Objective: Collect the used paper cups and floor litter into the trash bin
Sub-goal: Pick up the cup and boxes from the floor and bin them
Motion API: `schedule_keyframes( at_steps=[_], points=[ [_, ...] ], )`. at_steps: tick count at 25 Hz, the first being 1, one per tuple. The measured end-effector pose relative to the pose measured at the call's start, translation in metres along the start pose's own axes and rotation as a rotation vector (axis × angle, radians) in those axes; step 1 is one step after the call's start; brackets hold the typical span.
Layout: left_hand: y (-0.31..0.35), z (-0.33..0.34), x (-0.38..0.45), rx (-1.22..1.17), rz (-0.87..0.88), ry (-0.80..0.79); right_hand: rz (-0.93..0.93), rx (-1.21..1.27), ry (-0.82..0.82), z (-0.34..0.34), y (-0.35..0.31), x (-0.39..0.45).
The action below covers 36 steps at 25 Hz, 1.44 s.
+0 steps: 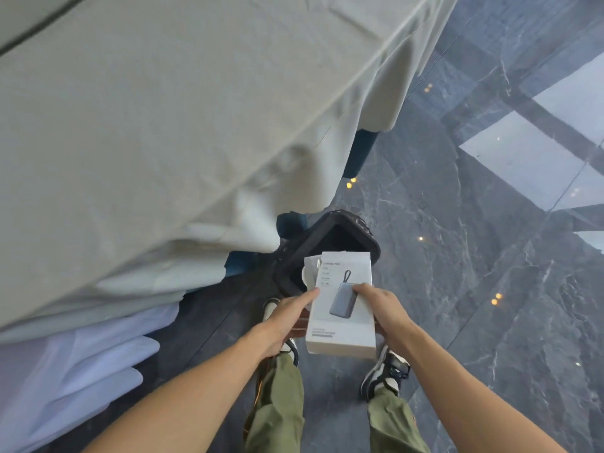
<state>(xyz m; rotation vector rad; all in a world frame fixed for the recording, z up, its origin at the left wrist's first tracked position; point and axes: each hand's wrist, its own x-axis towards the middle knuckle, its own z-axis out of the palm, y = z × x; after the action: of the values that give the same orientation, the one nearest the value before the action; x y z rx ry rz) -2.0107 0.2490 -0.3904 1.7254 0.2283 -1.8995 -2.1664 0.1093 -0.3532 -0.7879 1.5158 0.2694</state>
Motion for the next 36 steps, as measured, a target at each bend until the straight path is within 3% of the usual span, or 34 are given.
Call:
schedule_keyframes(
  at_steps=[7,15,28,36],
  points=[
    [0.0,0.009,0.015,-0.071,0.007,0.076,0.038,-0.054,0.051,0.002,-0.018,0.007],
    [-0.004,0.036,0.016,-0.245,0.011,0.06,-0.107,-0.145,0.05,0.001,-0.033,-0.003],
    [-0.015,0.027,0.002,-0.165,-0.01,0.255,-0.056,-0.101,0.043,0.007,-0.003,-0.004],
    [-0.012,0.032,0.011,-0.234,-0.105,0.219,-0.097,-0.129,0.076,0.017,-0.01,0.006]
  ],
)
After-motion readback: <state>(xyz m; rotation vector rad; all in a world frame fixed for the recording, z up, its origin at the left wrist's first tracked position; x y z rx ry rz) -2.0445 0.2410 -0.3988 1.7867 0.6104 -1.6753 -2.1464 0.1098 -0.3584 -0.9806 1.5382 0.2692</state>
